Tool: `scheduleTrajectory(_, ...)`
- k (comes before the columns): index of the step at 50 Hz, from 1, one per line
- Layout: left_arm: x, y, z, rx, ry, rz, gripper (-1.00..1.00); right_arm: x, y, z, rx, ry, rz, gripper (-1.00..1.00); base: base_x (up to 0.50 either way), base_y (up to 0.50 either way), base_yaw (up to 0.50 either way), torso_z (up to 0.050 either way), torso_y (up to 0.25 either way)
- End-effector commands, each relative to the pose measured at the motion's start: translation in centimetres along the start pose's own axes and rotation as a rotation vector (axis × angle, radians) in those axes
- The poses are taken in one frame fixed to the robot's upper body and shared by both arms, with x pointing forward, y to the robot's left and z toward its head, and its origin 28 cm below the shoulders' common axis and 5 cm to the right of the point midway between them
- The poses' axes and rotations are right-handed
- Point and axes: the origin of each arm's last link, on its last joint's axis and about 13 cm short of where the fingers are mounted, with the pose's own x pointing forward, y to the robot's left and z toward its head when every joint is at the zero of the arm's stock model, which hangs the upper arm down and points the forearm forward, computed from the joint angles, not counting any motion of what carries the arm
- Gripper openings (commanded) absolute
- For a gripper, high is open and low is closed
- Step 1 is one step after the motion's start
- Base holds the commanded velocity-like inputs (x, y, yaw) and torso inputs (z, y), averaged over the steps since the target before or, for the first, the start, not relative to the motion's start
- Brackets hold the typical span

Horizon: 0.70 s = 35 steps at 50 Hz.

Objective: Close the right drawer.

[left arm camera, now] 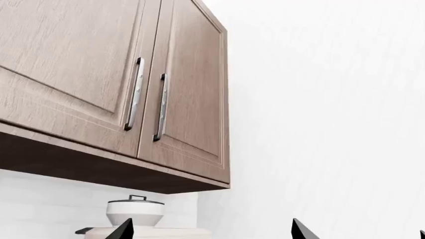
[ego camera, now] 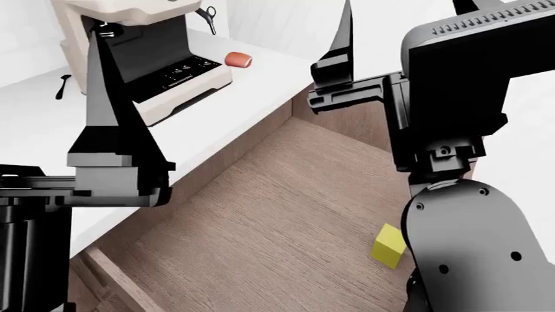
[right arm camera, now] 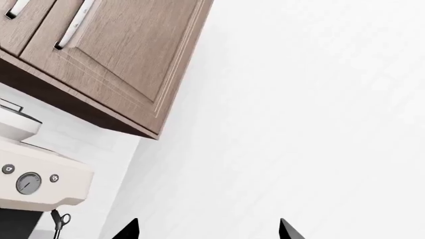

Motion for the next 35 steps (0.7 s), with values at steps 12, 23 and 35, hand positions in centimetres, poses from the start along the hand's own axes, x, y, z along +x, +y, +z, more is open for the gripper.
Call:
scheduleTrajectory(12, -0.16, 0.04, -0.10, 0.002, -0.001, -0.001, 1.00, -0.16, 0.05, 0.06, 0.015, -0.011, -0.005, 1.00, -0.20, -0.14, -0.12, 0.000, 0.000)
scheduleTrajectory(23, -0.27, 0.01, 0.14, 0.000, -0.005, 0.001, 1.00, -0.18, 0.10, -0.08, 0.010, -0.008, -0.005, 1.00, -0.08, -0.05, -0.27, 0.000, 0.000)
scheduleTrajectory(35, -0.24, 0.06, 0.27, 0.000, -0.008, 0.005, 1.00, -0.12, 0.01, -0.32, 0.048, 0.016, -0.005, 1.00, 0.00, 0.00, 0.00, 0.000, 0.000)
